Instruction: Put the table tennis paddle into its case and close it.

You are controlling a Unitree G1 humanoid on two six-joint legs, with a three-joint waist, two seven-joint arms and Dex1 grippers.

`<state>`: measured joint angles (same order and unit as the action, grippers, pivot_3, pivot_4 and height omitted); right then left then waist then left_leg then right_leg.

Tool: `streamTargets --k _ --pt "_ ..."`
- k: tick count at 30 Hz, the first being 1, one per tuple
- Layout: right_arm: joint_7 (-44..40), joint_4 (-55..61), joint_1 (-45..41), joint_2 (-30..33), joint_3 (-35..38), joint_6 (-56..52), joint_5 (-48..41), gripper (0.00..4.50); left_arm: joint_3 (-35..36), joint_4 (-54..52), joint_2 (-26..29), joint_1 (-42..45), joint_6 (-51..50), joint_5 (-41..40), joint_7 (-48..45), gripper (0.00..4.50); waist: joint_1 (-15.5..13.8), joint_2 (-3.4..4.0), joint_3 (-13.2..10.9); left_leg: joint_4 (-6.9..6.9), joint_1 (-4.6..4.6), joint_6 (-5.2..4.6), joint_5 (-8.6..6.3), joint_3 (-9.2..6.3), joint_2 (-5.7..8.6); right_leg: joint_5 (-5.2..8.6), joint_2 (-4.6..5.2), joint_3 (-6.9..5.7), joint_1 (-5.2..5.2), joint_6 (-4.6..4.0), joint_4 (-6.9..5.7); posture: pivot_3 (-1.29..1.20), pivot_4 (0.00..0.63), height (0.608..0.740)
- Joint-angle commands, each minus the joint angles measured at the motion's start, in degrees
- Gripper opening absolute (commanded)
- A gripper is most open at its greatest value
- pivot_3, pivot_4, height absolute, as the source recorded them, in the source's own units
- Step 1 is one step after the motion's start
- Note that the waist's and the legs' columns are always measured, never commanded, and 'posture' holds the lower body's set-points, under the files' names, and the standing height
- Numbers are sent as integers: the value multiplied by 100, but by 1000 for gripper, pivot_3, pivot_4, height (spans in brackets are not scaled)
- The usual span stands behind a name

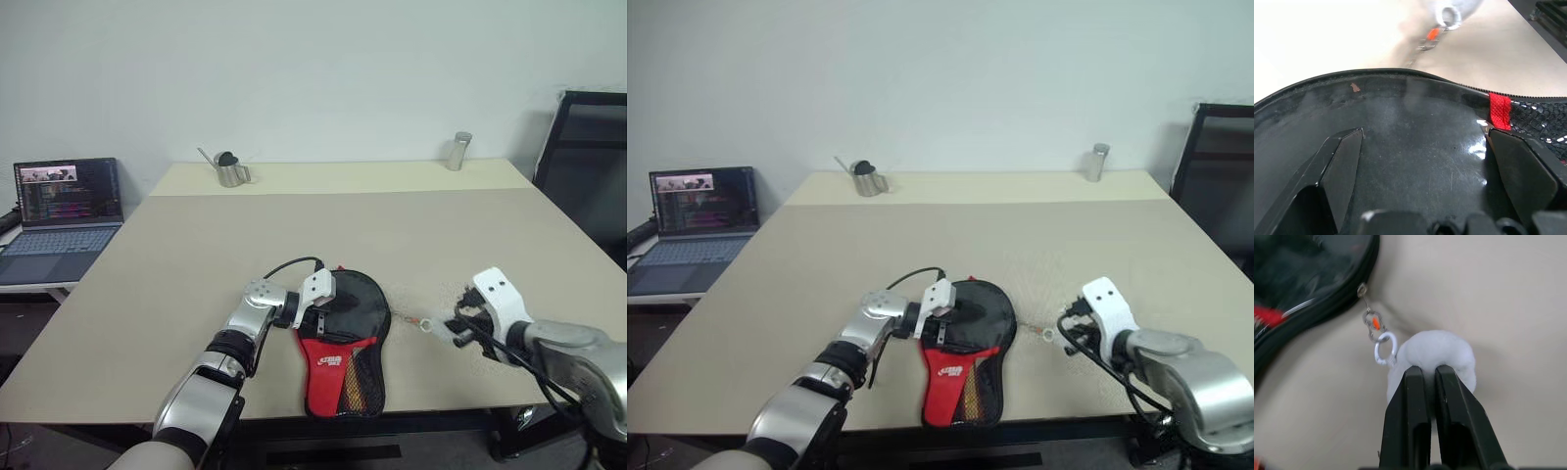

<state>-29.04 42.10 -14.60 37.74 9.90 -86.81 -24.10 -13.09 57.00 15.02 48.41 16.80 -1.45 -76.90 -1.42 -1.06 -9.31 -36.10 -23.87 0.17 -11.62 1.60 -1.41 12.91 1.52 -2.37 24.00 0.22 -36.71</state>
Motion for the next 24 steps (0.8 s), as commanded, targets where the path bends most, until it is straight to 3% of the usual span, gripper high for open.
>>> streamTargets --k 1,7,15,24 --pt "-359 437 207 414 468 -226 -344 9 -494 516 -55 -328 -62 610 -47 4500 -7 -1 1 -1 0 0 0 0 0 0 0 -2 -1 0 1 0 150 740" --pt "-934 1120 506 741 607 -533 -1141 9 -516 661 -123 -256 -6 672 50 4500 -7 2 19 0 7 3 -4 -23 4 15 9 -25 -36 -19 40 0 150 740" --pt "-1078 1538 768 812 585 -569 -1831 9 -524 758 -187 -219 66 743 119 4500 -4 -6 45 -2 14 13 -12 -83 5 16 41 -51 -78 -22 76 0 150 740" --pt "-1095 1401 803 1071 807 -368 -2006 9 -512 808 -268 -206 97 784 162 4500 -4 -6 50 -2 16 14 -13 -94 4 19 65 -108 -80 -26 80 0 150 740"
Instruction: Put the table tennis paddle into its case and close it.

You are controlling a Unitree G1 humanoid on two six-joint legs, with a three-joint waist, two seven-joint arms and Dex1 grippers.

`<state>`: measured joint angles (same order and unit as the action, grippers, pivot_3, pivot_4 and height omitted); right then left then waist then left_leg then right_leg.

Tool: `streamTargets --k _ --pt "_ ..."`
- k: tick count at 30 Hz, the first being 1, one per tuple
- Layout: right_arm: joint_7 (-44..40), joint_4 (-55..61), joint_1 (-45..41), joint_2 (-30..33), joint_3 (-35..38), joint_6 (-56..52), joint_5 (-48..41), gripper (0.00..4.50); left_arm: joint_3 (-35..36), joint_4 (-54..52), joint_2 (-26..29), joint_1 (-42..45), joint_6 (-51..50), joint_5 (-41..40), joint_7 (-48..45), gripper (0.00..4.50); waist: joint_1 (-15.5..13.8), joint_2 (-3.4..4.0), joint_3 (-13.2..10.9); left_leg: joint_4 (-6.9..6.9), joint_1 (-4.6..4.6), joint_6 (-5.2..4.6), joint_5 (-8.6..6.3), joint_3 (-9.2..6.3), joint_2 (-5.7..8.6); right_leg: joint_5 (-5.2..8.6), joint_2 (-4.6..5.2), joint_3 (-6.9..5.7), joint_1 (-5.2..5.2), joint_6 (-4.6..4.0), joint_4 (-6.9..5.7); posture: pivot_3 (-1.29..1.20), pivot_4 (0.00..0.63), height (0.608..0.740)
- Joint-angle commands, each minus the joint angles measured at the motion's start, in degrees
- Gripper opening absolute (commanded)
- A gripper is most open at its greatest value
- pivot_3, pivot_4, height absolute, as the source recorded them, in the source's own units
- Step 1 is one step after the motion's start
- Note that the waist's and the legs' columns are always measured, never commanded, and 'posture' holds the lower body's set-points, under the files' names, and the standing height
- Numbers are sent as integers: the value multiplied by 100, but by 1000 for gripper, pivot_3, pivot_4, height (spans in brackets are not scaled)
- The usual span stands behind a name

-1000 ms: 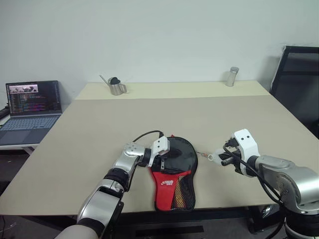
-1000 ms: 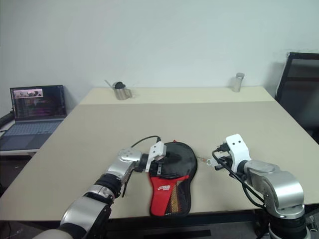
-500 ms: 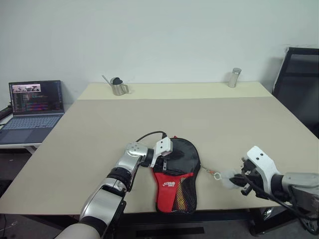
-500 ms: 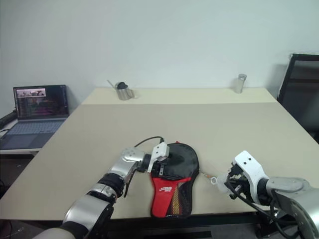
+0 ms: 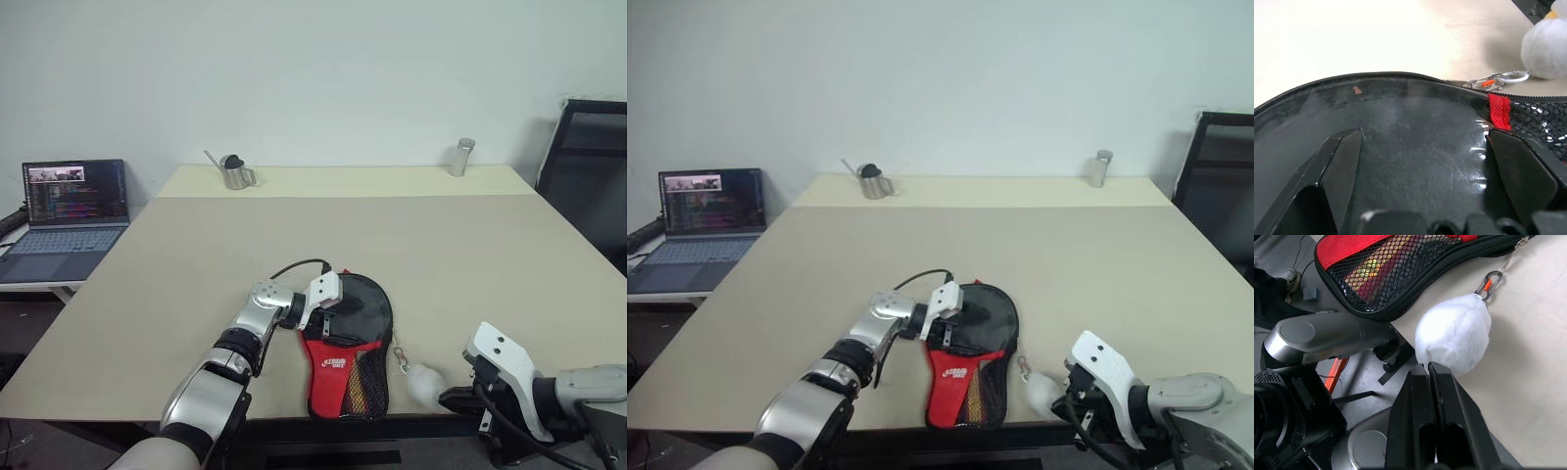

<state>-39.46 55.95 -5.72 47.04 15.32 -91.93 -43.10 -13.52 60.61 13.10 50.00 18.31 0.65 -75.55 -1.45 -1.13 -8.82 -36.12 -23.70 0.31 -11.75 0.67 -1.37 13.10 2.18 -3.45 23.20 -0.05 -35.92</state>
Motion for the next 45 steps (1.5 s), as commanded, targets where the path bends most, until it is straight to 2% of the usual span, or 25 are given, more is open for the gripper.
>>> streamTargets --k 1,6,9,13,14,17,21,28,31,34,39,45 --pt "-34 -57 -144 140 314 162 -112 9 -466 445 -82 -363 -52 577 32 4500 0 1 0 0 0 0 0 -1 -1 0 4 -9 0 0 4 0 150 740" --pt "-8 -419 -429 151 558 219 -207 9 -461 447 -85 -360 -39 582 47 4500 -2 0 1 0 -3 1 0 -8 -2 1 8 -28 -2 0 17 0 150 740" --pt "-8 -499 -492 90 810 125 -289 597 -461 445 -77 -365 -28 588 51 4500 -4 0 1 1 -5 0 0 -9 -2 1 8 -30 -4 0 22 0 150 740" --pt "2 -424 -579 -101 973 36 -556 1997 -464 444 -70 -372 -18 596 51 4500 -4 0 1 1 -7 0 0 -11 -2 0 7 -32 -8 0 26 0 150 740" --pt "54 -359 -571 -181 899 66 -605 2200 -468 439 -76 -375 -20 596 50 4500 -4 0 1 2 -7 -1 0 -11 -2 0 7 -32 -8 0 25 0 150 740" --pt "330 -293 -434 -251 474 365 -446 2200 -475 423 -105 -385 -28 596 53 4500 -3 1 1 1 -7 0 0 -13 -5 0 7 -33 -7 0 26 0 150 740" --pt "575 -508 -221 151 -474 1380 270 2200 -479 410 -133 -391 -31 592 39 4500 -3 4 3 2 -9 1 0 -13 -5 0 10 -32 -8 0 37 0 150 740" --pt "425 -1137 -78 806 -1834 3059 1454 2200 -476 397 -148 -372 -35 597 54 4500 -4 4 3 4 -12 1 -1 -11 -2 0 12 -38 -14 1 60 0 150 740" --pt "324 -1393 -66 897 -2112 3530 1767 2200 -470 386 -149 -374 -37 593 62 4500 -4 2 2 5 -13 1 -1 -12 -2 -1 11 -41 -16 2 66 0 150 740" --pt "267 -1450 -104 766 -2023 3519 1658 2763 -458 371 -127 -386 -35 583 63 4500 -5 -1 2 4 -13 0 0 -10 0 -2 10 -43 -17 4 66 0 150 740" --pt "170 -1522 -2 854 -2177 3618 1836 4384 -448 350 -107 -401 -29 573 62 4500 -5 -1 2 4 -12 1 0 -12 -1 -2 10 -45 -19 5 67 0 150 740" --pt "79 -1726 32 871 -2442 3798 2097 4384 -369 209 -118 -325 -96 418 -188 4500 -4 0 1 5 -12 2 -1 -13 -3 -2 10 -46 -20 5 71 0 150 740"
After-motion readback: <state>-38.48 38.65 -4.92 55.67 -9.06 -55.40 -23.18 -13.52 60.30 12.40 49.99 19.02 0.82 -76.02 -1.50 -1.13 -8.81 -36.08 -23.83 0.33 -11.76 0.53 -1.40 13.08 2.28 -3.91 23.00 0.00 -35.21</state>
